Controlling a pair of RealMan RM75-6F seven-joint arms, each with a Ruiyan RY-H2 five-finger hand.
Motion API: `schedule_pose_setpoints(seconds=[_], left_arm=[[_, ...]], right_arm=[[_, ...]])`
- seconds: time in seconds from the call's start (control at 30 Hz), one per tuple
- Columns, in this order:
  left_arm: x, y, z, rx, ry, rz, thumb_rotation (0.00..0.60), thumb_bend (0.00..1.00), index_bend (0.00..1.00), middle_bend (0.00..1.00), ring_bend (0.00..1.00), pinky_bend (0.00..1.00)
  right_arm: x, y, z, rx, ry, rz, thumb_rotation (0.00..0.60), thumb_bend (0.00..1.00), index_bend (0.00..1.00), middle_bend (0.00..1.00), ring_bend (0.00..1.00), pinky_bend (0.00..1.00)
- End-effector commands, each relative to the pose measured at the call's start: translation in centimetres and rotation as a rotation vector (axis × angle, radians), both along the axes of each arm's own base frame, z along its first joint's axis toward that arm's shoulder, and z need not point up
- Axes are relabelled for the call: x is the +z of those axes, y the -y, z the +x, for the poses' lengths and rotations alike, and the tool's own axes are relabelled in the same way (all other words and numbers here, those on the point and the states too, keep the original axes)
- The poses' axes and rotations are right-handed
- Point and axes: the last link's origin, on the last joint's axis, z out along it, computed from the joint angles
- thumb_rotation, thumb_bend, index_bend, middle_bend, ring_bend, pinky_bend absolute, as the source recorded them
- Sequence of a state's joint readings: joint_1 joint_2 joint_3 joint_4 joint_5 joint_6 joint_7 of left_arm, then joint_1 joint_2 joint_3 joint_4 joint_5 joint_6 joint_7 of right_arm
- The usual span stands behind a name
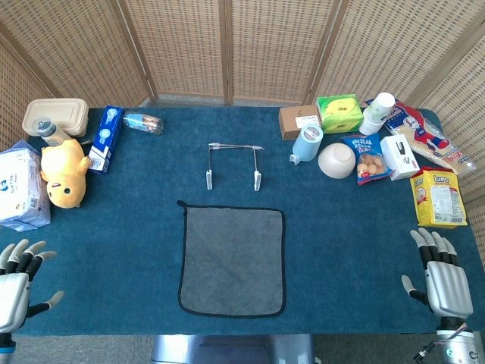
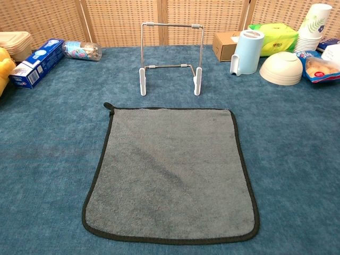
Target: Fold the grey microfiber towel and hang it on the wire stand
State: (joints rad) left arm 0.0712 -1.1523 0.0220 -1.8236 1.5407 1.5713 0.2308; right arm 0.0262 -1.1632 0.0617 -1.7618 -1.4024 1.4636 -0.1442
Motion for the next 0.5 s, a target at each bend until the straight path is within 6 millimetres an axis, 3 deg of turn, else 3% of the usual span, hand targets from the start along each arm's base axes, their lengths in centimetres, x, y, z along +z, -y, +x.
schedule_pose_setpoints(seconds=[0.03, 0.5], left_arm=[[-0.14, -0.11, -0.03, -0.002, 0.002, -0.001, 0.6, 0.1, 0.28, 0.2, 0.1, 0.01], [-0.49, -0.36, 0.16, -0.027, 0.036, -0.031, 0.6, 0.1, 0.28, 0.2, 0.1, 0.02]], right_arm=[[-0.01, 0.07, 0.08, 0.001, 0.001, -0.001, 0.6, 0.28, 0.07, 0.08, 0.0, 0.0], [0.5, -0.45, 0.13, 0.002, 0.002, -0.017, 0.6, 0.28, 0.07, 0.08, 0.0, 0.0]])
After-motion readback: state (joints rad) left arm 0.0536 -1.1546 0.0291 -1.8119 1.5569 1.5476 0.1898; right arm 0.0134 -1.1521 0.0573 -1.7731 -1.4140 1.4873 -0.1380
